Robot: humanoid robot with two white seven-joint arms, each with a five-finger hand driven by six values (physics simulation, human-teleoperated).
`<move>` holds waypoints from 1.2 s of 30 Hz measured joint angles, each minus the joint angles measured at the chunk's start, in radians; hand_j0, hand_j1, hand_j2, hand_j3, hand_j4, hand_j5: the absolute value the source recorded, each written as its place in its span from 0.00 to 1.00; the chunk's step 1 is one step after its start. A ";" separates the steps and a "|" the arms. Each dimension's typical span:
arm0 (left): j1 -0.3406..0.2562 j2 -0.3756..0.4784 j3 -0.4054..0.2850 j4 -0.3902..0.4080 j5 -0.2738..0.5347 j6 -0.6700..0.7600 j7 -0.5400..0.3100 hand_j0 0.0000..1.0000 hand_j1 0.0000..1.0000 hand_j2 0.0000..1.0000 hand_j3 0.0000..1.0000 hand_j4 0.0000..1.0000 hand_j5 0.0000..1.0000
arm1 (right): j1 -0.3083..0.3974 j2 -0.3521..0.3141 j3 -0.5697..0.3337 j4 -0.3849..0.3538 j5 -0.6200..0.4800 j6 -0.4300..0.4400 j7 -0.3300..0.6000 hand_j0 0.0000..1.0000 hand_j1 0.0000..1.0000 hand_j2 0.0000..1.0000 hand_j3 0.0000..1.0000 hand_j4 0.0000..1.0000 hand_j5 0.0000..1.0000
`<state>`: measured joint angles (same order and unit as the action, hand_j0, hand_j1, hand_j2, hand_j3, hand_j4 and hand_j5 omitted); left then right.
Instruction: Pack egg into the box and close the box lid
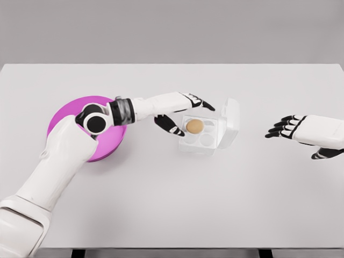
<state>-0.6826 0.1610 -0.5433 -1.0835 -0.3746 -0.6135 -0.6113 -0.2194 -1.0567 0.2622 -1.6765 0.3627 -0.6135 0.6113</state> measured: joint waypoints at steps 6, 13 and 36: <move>0.014 0.057 0.033 -0.073 0.054 -0.001 0.000 1.00 1.00 1.00 1.00 1.00 1.00 | -0.002 0.003 -0.001 -0.010 -0.005 0.000 0.000 1.00 1.00 1.00 1.00 1.00 1.00; 0.060 0.402 0.042 -0.243 0.409 0.000 0.000 1.00 1.00 1.00 1.00 1.00 1.00 | -0.011 0.045 0.011 -0.007 -0.013 0.000 0.000 1.00 1.00 1.00 1.00 1.00 1.00; 0.183 0.697 0.133 -0.263 0.670 0.000 0.000 1.00 1.00 1.00 1.00 1.00 1.00 | -0.081 0.160 0.082 -0.050 -0.015 0.002 -0.001 1.00 1.00 1.00 1.00 1.00 1.00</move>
<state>-0.5001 0.8576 -0.4100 -1.3465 0.2953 -0.6135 -0.6112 -0.3007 -0.8968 0.3443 -1.7262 0.3479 -0.6118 0.6104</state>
